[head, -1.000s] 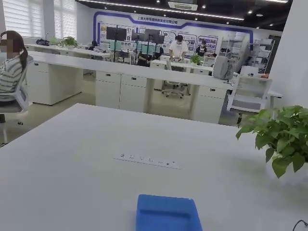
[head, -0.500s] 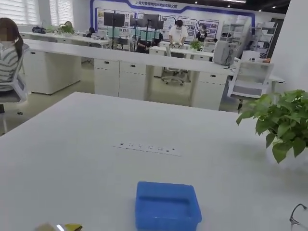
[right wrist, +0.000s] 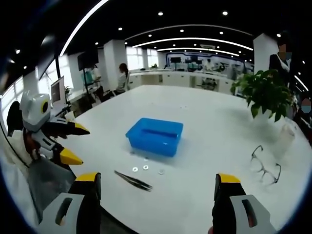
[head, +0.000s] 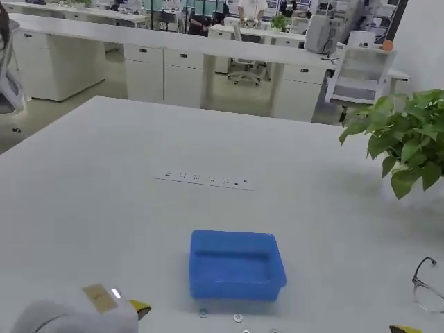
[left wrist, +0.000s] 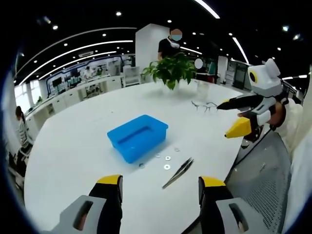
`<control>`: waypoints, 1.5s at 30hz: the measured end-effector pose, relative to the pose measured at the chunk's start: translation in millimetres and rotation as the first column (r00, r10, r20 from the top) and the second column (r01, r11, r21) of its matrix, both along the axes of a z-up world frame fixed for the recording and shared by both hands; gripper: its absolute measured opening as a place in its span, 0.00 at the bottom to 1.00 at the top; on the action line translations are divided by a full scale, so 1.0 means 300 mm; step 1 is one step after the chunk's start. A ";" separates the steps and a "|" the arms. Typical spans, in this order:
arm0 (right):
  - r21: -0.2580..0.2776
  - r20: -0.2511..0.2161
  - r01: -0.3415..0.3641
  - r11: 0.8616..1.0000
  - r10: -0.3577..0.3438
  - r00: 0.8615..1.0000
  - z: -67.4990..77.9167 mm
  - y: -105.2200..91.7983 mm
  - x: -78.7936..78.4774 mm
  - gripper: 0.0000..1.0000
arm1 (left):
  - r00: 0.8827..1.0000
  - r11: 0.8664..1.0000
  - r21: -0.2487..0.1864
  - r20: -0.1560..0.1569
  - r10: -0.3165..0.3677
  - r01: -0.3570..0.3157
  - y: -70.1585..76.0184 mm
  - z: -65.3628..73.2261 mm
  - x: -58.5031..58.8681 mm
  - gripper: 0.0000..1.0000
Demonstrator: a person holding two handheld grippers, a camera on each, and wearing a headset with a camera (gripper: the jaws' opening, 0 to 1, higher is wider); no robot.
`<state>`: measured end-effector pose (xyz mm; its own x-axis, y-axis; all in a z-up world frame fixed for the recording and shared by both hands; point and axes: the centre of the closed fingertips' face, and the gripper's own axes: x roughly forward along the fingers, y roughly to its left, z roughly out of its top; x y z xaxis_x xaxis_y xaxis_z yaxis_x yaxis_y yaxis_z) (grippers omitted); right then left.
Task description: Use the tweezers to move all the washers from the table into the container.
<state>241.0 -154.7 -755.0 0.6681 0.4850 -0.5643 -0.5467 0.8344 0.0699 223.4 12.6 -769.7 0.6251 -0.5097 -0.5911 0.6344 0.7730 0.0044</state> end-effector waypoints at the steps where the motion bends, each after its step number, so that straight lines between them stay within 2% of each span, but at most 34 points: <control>1: -0.003 -0.005 -0.006 1.000 0.006 1.000 -0.007 0.006 0.002 0.95 | 1.000 1.000 0.010 0.000 -0.012 0.012 -0.002 -0.008 0.007 0.62; 2: -0.005 -0.006 -0.010 1.000 0.010 1.000 -0.012 0.010 0.004 0.95 | 1.000 1.000 0.014 -0.006 -0.023 0.023 -0.005 -0.016 0.013 0.61; 3: -0.007 -0.010 -0.015 1.000 0.015 1.000 -0.019 0.016 0.008 0.95 | 0.998 0.999 0.014 -0.028 -0.051 0.051 -0.013 -0.034 0.017 0.58; 7: -0.005 -0.033 -0.035 0.999 0.035 0.999 -0.044 0.039 0.014 0.94 | 0.993 0.994 0.033 -0.054 -0.101 0.103 -0.027 -0.075 0.039 0.48; 12: -0.015 -0.068 -0.089 0.996 0.088 0.994 -0.081 0.075 0.007 0.94 | 0.982 0.986 0.047 -0.109 -0.157 0.163 -0.052 -0.145 0.051 0.39; 17: -0.002 -0.107 -0.111 0.994 0.111 0.988 -0.113 0.091 0.000 0.94 | 0.972 0.975 0.078 -0.130 -0.198 0.209 -0.071 -0.196 0.064 0.31; 23: -0.008 -0.154 -0.136 0.991 0.133 0.979 -0.160 0.093 -0.012 0.93 | 0.951 0.959 0.099 -0.185 -0.246 0.267 -0.102 -0.268 0.063 0.25; 26: 0.000 -0.167 -0.133 0.991 0.131 0.977 -0.165 0.088 -0.008 0.93 | 0.941 0.952 0.094 -0.205 -0.268 0.292 -0.117 -0.298 0.062 0.19; 28: 0.009 -0.174 -0.128 0.992 0.127 0.976 -0.167 0.087 -0.004 0.93 | 0.935 0.947 0.102 -0.225 -0.275 0.304 -0.121 -0.325 0.062 0.19; 33: 0.012 -0.183 -0.125 0.992 0.125 0.975 -0.172 0.088 -0.006 0.93 | 0.923 0.932 0.131 -0.241 -0.299 0.336 -0.125 -0.353 0.067 0.16; 36: 0.009 -0.185 -0.130 0.991 0.130 0.974 -0.176 0.091 -0.013 0.93 | 0.913 0.915 0.160 -0.243 -0.327 0.371 -0.129 -0.365 0.062 0.14; 37: 0.008 -0.184 -0.132 0.991 0.131 0.974 -0.176 0.092 -0.015 0.93 | 0.913 0.912 0.165 -0.234 -0.334 0.376 -0.131 -0.362 0.063 0.13; 40: 0.003 -0.190 -0.142 0.990 0.140 0.972 -0.178 0.097 -0.023 0.93 | 0.906 0.902 0.167 -0.227 -0.358 0.399 -0.141 -0.362 0.060 0.11; 43: -0.001 -0.187 -0.152 0.988 0.149 0.971 -0.173 0.103 -0.029 0.93 | 0.896 0.889 0.175 -0.229 -0.381 0.423 -0.144 -0.363 0.049 0.05; 45: -0.004 -0.181 -0.159 0.987 0.156 0.971 -0.164 0.111 -0.031 0.93 | 0.889 0.874 0.193 -0.212 -0.406 0.445 -0.147 -0.363 0.042 0.01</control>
